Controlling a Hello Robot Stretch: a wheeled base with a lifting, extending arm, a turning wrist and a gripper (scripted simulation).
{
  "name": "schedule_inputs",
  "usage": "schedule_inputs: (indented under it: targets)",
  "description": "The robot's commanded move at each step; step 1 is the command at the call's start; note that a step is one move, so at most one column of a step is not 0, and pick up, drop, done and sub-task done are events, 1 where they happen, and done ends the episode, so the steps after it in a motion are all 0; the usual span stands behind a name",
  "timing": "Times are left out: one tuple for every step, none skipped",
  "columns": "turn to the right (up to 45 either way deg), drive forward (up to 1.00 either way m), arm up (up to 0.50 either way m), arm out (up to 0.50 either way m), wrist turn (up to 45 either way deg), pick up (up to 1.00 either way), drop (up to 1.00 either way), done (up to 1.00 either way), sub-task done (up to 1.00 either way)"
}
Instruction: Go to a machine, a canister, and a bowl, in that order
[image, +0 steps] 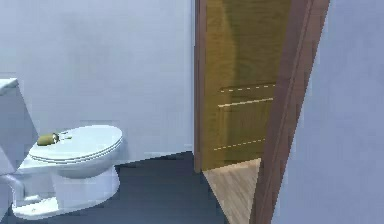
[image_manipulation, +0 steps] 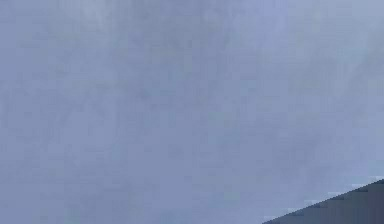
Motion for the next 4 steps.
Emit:
schedule_inputs:
  targets:
    - [3.0,0.0,0.0,0.0,0.0,0.0,0.0,0.0,0.0]
    - [0.0,0.8,0.0,0.0,0.0,0.0,0.0,0.0,0.0]
    - [33.0,0.0,0.0,0.0,0.0,0.0,0.0,0.0,0.0]
    - [0.0,0.5,0.0,0.0,0.0,0.0,0.0,0.0,0.0]
